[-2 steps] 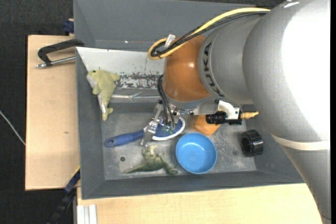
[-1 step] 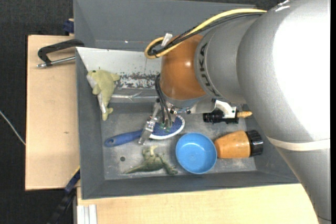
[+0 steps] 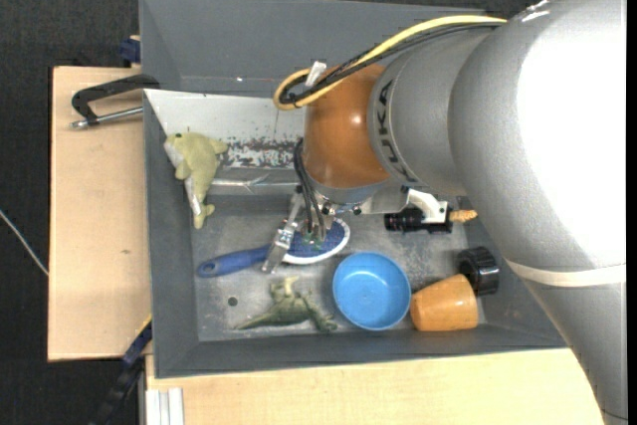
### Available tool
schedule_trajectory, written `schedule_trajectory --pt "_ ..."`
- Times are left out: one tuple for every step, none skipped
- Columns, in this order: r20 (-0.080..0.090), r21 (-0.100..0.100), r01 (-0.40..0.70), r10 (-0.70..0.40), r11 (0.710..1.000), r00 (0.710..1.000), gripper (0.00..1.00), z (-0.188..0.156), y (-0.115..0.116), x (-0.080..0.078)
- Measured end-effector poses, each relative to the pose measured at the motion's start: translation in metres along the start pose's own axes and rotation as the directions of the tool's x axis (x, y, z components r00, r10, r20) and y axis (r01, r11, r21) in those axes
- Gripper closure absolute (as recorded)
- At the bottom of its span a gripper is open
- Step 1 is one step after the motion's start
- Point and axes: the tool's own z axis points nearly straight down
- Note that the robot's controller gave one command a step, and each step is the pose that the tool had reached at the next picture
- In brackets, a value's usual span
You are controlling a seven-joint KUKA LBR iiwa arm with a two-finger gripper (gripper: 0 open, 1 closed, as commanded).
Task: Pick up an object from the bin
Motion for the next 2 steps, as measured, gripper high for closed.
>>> schedule_trajectory --pt "0.003 -0.004 0.001 -0.001 1.000 1.000 1.00 -0.001 0.002 -0.001" --pt "0.004 -0.003 0.003 -0.003 1.000 1.000 1.00 -0.064 0.004 -0.002"
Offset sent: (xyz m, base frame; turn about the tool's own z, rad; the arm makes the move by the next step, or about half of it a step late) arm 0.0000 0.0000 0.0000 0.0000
